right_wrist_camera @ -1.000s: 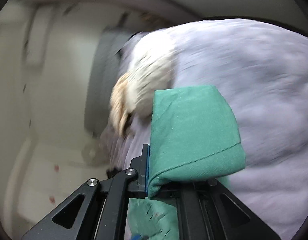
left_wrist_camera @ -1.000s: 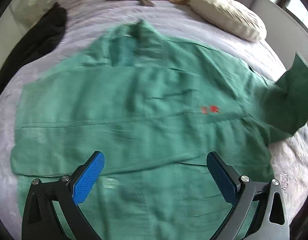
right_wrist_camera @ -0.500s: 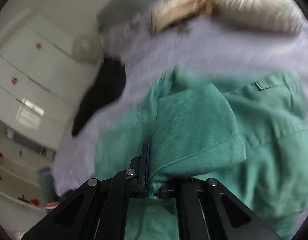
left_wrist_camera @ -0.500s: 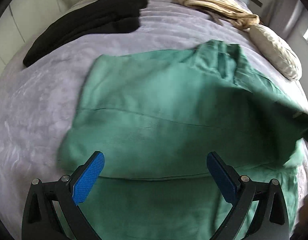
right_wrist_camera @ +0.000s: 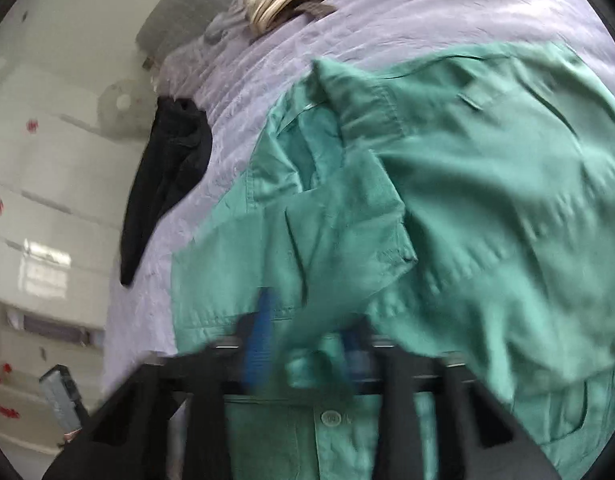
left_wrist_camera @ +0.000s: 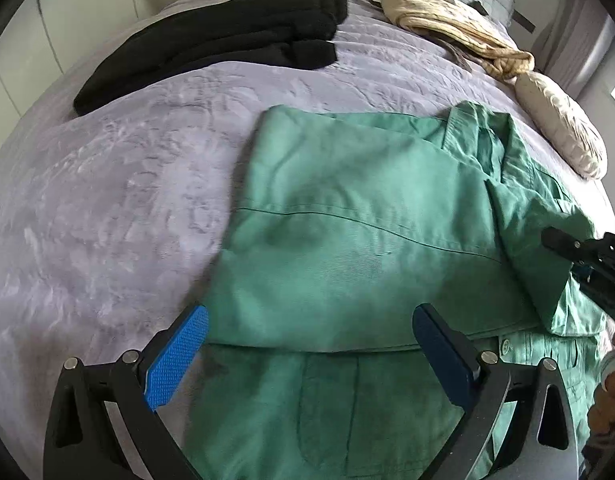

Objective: Fold large clothes

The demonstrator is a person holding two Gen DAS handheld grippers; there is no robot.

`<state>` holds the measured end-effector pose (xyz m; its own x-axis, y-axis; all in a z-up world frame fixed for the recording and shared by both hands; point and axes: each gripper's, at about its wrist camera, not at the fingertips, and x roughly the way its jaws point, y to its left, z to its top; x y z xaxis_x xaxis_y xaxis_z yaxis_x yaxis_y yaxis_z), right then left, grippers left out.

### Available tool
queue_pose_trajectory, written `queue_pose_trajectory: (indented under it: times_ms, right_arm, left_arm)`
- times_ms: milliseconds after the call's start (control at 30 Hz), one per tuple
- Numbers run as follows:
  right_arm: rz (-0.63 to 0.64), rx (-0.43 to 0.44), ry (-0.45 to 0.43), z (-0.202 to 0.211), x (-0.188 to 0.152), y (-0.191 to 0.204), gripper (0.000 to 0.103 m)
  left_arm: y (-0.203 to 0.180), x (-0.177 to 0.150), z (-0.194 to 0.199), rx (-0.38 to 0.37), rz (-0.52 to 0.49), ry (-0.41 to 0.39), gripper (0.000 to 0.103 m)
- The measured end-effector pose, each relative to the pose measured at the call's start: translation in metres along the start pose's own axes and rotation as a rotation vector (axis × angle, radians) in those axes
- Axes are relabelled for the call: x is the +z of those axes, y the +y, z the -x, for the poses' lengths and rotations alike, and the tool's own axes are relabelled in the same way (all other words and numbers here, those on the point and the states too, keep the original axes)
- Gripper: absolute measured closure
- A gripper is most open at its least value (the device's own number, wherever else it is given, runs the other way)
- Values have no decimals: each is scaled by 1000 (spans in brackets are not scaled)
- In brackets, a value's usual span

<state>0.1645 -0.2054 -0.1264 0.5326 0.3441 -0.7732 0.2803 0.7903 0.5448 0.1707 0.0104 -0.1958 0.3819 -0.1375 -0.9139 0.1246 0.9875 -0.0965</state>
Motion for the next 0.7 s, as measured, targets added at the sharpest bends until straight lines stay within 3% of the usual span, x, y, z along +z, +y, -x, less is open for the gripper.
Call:
queue_pose_trajectory:
  times_ms: [67,133,233,333,400,500,600,700]
  right_arm:
    - [170,-65,5,-6,-5,37,87]
    - [332,-144,20,-18,-16,68,80]
    - [483,-188,107,-48,-40,97,38]
    - [539,-174,149,-52,-62,103,38]
    - [489,-124,158,-36,-71,88,38]
    - [307,-75,158,2,-75,40,38]
    - [35,-70,110,50,-75,-37,37]
    - [-270,-62,-6,101,-80,-124,37]
  left_arm:
    - [8,-2,3,14,15,-14,1]
    - [14,-3,4,32,25,-20,1]
    - [24,-3,3,61,38,-12,1]
    - [27,-1,2,69,34,-3,1]
    - [20,0,2,56,12,-2,1]
    - [-3,4,0,7,-22,0,1]
    - [-34,9,-11,-40,-71,10,1]
    - [-65,14,-28,-85,-102,32,1]
